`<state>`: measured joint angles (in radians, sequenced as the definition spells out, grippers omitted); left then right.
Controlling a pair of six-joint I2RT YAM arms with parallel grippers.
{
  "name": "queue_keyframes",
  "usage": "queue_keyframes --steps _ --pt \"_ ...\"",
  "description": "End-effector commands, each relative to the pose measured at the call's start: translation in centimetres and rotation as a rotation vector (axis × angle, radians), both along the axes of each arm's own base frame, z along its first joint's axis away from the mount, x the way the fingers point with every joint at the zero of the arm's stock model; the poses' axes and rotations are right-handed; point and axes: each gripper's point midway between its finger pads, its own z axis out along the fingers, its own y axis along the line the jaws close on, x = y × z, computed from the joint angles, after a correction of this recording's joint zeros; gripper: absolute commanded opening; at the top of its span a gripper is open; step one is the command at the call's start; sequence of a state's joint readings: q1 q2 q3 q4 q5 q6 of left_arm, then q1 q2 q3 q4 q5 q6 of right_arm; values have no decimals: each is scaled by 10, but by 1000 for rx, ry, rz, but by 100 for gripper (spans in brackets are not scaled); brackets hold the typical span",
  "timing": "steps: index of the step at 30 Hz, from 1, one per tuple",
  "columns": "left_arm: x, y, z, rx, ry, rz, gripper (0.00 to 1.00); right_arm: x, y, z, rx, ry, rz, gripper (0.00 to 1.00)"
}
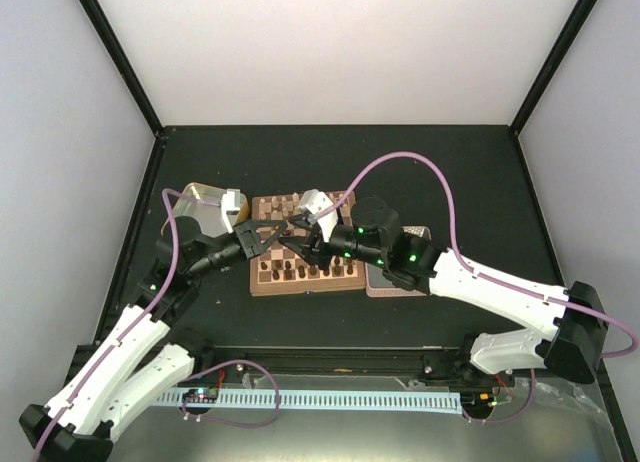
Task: Set up the chess pieces on the board
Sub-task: Place the chess piece on the chessboard.
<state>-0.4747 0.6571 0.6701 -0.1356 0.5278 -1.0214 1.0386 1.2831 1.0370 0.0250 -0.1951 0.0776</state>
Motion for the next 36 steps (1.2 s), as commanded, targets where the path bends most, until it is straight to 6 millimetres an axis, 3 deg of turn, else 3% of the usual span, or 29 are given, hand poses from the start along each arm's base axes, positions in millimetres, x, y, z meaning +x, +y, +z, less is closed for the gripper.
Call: queue_keyframes --steps 1,4,11,15,19,23,26,30,36 --pt "-5 -3 16 -42 -34 -38 5 -3 8 11 -2 -47 36 42" --pt "-5 -3 17 -48 -30 -37 6 -2 9 7 -23 -50 38 37" --pt "-6 -1 20 -47 -54 -31 7 3 3 0 -58 -64 3 48" --pt "-7 -2 22 -45 -65 -38 7 3 5 -1 -76 -74 10 35" --pt "-9 -2 22 -33 -79 -44 8 7 7 -3 -94 -80 0 34" --pt "-10 -2 20 -15 -83 -54 8 12 6 8 -76 -100 -27 30" --pt "-12 -3 20 -5 -89 -69 10 11 5 13 -66 -119 -24 19" --pt "-16 -3 19 36 -110 -86 21 11 1 8 -89 -139 -25 7" --pt "-31 -4 21 130 -159 -186 56 -4 -15 -1 -119 -213 23 5"
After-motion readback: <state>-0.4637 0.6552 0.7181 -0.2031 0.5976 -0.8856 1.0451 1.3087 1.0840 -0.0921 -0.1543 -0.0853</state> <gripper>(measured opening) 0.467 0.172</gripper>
